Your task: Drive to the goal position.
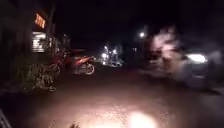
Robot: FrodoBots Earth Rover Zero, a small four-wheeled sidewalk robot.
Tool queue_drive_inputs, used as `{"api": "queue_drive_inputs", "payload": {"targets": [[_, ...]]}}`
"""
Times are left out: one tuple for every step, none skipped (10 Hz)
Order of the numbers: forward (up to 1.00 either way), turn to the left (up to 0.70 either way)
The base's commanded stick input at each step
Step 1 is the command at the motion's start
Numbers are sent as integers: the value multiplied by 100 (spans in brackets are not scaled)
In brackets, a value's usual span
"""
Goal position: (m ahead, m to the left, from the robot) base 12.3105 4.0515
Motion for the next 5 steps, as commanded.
{"api": "queue_drive_inputs", "payload": {"targets": [[0, 0], [0, 0], [0, 0], [0, 0], [65, 0]]}}
